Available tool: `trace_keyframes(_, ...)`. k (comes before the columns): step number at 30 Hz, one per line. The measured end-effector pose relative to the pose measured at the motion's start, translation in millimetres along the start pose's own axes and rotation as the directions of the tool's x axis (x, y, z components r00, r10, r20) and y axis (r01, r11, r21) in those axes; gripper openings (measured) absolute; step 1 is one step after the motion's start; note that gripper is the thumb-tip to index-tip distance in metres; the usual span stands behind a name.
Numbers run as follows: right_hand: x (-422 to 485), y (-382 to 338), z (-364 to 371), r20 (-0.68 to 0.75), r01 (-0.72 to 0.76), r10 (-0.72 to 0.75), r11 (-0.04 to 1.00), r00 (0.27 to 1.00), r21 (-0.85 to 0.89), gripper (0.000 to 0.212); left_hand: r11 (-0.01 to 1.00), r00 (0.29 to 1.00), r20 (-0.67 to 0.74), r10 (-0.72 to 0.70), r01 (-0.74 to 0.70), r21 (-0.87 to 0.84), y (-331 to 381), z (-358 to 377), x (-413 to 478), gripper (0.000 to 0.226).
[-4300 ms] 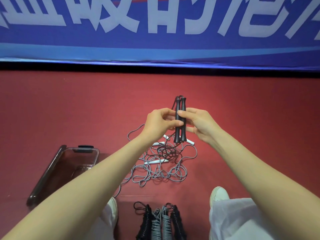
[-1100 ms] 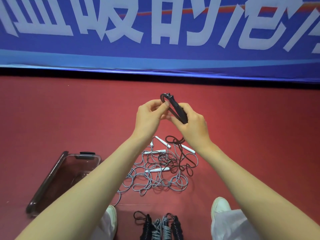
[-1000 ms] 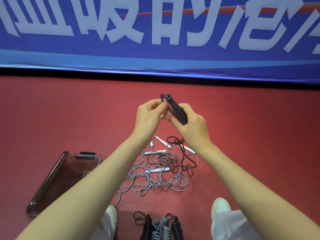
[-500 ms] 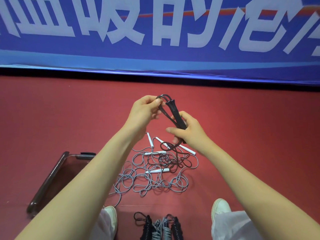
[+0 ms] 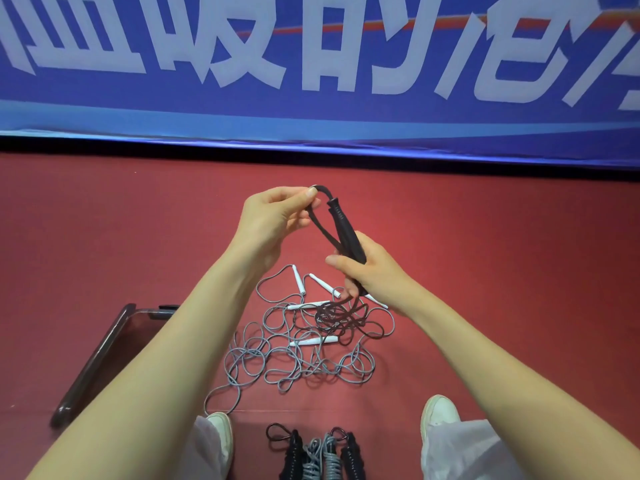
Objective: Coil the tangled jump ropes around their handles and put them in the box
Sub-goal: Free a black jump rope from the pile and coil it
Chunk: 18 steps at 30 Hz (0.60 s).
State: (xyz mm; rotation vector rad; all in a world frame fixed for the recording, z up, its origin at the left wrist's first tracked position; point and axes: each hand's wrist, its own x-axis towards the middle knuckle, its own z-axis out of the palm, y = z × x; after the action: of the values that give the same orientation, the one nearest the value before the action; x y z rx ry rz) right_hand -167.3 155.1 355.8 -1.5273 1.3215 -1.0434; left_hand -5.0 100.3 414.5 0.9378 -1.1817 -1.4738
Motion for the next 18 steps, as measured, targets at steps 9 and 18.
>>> trace_keyframes(9,4.1,5.0,1.0,-0.203,0.063,-0.056,0.998,0.978,0.03,0.018,0.984,0.989,0.125,-0.077,0.095,-0.151,-8.0,11.4,-5.7,0.007)
trace_keyframes(18,-1.2,-5.2,1.7,-0.039,0.046,-0.04,0.98,0.998,0.192,0.023,0.998,0.988,0.144,-0.058,0.058,0.001,-24.7,22.6,-14.9,0.024)
